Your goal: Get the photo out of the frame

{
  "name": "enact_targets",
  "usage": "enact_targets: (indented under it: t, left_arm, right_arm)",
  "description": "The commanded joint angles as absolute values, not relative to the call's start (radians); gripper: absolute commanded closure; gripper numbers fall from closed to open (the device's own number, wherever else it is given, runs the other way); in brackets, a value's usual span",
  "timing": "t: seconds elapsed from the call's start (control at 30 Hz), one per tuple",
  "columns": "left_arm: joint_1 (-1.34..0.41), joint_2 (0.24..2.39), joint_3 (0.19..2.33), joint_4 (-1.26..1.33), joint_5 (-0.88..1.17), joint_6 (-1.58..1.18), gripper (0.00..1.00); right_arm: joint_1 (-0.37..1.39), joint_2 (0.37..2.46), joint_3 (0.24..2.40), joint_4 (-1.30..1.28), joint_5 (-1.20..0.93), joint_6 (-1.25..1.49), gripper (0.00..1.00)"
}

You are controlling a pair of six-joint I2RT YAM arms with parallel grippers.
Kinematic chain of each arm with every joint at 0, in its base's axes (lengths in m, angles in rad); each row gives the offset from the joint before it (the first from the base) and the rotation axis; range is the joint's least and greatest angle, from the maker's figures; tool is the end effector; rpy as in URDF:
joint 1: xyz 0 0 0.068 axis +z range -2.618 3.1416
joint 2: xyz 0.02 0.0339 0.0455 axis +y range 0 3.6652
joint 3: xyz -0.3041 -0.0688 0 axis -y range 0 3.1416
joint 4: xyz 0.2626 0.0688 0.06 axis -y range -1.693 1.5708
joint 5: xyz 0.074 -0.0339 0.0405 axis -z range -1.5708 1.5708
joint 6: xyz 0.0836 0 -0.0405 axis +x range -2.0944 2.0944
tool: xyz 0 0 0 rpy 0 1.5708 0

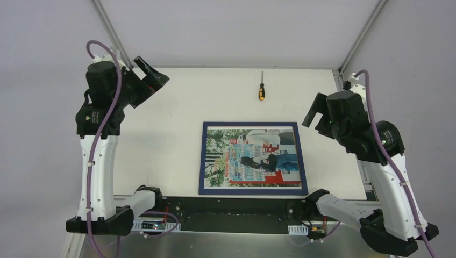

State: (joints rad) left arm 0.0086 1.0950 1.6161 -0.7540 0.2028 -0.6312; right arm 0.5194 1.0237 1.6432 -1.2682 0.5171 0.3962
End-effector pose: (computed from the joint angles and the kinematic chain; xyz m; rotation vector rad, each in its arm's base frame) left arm 0.2304 -0.0149 0.5306 -0.4375 1.7905 -0.6228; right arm 0.1574 0.0424 0.4859 0.1465 2.1189 -0.0372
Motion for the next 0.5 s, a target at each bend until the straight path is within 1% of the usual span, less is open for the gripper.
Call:
enact_targets:
  t: [0.0, 0.2, 0.37, 0.47]
  left_arm:
    - [-0.094, 1.133, 1.529, -0.75, 0.276, -0.684, 0.01]
    - [-0.281, 1.187, 1.411, -0.751, 0.175, -0.698, 0.01]
    - [-0.374, 1.251, 1.333, -0.737, 0.149, -0.714, 0.01]
    - [-0.419, 1.285, 1.244, -0.681, 0.16, -0.719, 0.01]
  right_arm:
    - [0.515, 0.999, 1.581, -1.273, 0.468, 0.434, 0.01]
    - [0.515, 0.991, 1.514, -1.253, 0.372, 0.418, 0.01]
    - [0.515, 0.985, 1.458, -1.228, 0.273, 0.422, 0.01]
    - [0.515, 0.983, 1.428, -1.218, 0.223, 0.428, 0.01]
